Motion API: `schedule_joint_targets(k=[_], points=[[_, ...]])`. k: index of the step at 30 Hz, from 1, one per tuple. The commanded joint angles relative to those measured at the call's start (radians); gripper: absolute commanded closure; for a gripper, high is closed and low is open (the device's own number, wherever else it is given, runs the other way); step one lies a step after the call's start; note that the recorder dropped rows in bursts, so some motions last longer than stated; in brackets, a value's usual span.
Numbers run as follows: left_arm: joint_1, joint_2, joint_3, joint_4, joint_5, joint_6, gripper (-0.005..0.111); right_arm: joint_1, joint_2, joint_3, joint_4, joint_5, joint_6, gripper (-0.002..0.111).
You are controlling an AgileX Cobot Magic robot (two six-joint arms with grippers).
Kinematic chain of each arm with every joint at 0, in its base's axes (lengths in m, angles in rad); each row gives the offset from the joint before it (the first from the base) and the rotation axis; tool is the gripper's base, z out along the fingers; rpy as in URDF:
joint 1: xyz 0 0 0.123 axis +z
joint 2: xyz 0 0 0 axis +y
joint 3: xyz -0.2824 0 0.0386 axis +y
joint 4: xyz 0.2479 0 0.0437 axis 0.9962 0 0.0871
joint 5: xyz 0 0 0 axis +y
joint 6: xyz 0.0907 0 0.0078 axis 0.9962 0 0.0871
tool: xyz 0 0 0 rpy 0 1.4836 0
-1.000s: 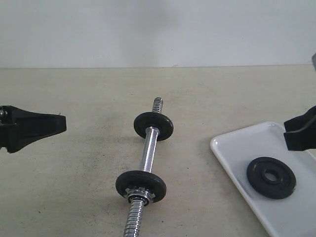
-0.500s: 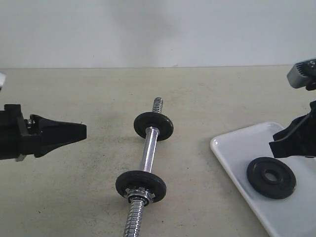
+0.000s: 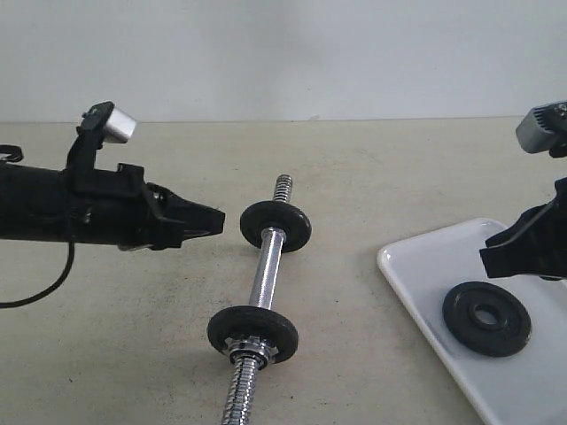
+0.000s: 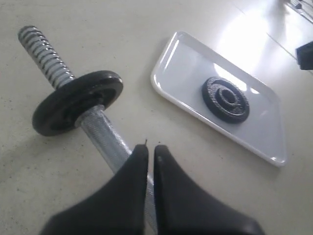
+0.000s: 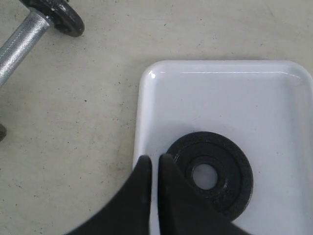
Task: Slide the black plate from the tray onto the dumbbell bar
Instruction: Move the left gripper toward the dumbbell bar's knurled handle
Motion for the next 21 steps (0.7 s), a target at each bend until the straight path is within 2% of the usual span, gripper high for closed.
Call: schedule_joint_targets(k=[1,4,6,13,21], points=[[-0.038,0.07,-0.086,-0.012,-0.071,-0.064,0.102,0.002,0.0,-0.009,0.007,0.0,-0.011,0.108],[-0.045,0.115,-0.13,-0.012,-0.074,-0.072,0.101,0.002,0.0,-0.009,0.016,0.0,-0.011,0.108],[-0.049,0.143,-0.152,-0.012,-0.078,-0.092,0.093,0.002,0.0,-0.009,0.024,0.0,-0.011,0.108],[-0.053,0.198,-0.183,0.003,-0.081,-0.162,0.037,0.002,0.0,-0.018,0.032,0.014,-0.015,0.108],[-0.057,0.204,-0.183,0.07,-0.135,-0.276,0.035,0.002,0.0,-0.021,0.047,0.018,-0.018,0.108]])
